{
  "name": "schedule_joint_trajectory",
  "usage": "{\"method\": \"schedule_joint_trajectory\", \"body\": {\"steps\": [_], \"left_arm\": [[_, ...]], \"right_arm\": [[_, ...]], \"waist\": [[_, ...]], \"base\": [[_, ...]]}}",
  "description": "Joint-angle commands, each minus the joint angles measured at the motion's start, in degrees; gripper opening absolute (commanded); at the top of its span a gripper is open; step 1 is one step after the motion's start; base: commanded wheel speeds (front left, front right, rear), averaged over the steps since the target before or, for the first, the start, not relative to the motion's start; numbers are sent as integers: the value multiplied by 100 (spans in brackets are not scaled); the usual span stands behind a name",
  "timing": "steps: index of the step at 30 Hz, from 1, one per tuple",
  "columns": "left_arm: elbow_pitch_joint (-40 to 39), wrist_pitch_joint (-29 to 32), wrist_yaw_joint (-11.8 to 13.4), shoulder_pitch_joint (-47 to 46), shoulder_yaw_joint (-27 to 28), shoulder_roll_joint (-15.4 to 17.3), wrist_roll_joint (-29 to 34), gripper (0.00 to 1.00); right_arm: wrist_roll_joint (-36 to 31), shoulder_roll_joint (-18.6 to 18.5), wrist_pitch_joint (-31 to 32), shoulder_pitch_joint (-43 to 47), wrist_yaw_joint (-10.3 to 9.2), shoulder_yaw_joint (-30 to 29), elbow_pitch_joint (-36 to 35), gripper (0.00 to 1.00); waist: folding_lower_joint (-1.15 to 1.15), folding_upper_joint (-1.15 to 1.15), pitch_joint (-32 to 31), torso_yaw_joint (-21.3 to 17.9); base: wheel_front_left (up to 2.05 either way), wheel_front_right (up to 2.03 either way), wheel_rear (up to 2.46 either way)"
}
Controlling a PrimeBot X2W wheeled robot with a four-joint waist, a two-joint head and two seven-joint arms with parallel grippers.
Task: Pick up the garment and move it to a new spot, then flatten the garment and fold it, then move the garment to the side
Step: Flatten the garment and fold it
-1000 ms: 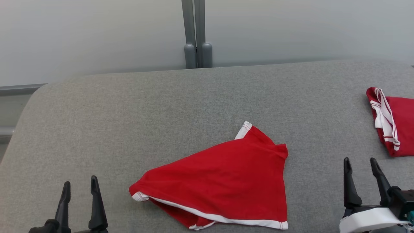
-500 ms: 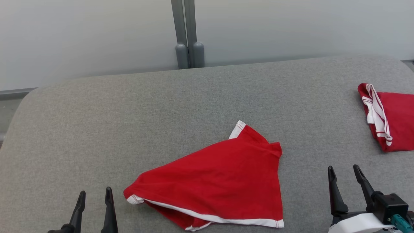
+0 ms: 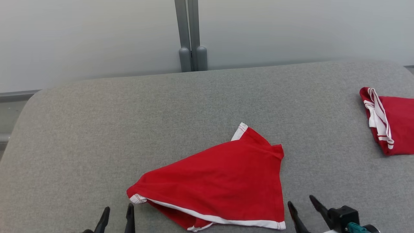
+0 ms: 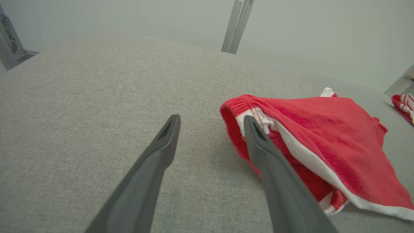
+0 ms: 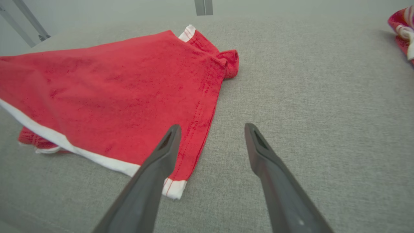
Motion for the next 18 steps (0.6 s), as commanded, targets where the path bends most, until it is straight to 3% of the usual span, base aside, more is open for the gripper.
{"method": "schedule_joint_trajectory", "body": {"steps": [1,8,18], "left_arm": [[-131,279,-13,-31,-65,37,-160,100],[-778,1522,24,-215,-178,67,-794,100],[-942,1996,133,-347,-274,101,-946,100]], "right_arm": [[73,-146,291,12,-3,181,22,100],[341,-284,1219,-83,-3,693,94,100],[363,-350,1490,-214,-3,1003,123,100]], "waist": [[0,0,30,53],[0,0,217,110],[0,0,450,13]], "base": [[0,0,0],[0,0,0],[0,0,0]]}}
